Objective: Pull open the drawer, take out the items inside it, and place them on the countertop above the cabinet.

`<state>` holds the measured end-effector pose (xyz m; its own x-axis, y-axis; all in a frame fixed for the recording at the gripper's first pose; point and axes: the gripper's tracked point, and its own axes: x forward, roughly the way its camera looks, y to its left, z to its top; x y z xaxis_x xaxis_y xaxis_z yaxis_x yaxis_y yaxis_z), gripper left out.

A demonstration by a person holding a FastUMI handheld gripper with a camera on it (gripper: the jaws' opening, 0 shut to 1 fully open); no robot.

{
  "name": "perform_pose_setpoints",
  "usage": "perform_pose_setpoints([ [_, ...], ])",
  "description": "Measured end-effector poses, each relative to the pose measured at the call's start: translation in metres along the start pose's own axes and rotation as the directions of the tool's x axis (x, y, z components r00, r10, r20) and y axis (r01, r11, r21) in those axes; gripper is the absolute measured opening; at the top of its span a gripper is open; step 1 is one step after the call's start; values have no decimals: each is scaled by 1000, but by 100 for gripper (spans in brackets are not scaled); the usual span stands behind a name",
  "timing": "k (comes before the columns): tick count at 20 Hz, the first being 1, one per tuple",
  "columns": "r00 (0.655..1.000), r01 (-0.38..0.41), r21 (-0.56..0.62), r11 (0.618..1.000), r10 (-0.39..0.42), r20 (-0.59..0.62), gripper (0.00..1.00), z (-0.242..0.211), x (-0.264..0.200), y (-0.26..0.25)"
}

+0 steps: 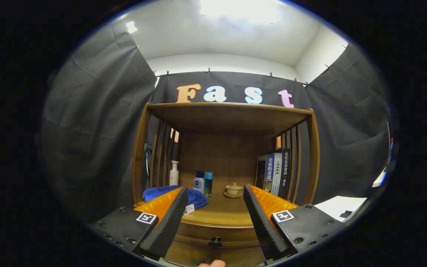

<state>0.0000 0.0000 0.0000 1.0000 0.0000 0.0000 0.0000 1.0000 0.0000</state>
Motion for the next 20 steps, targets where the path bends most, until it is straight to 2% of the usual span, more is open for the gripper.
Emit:
perform_pose_setpoints([
  [20,1000,-14,1,1000,14,-5,98,-1,-3,2],
])
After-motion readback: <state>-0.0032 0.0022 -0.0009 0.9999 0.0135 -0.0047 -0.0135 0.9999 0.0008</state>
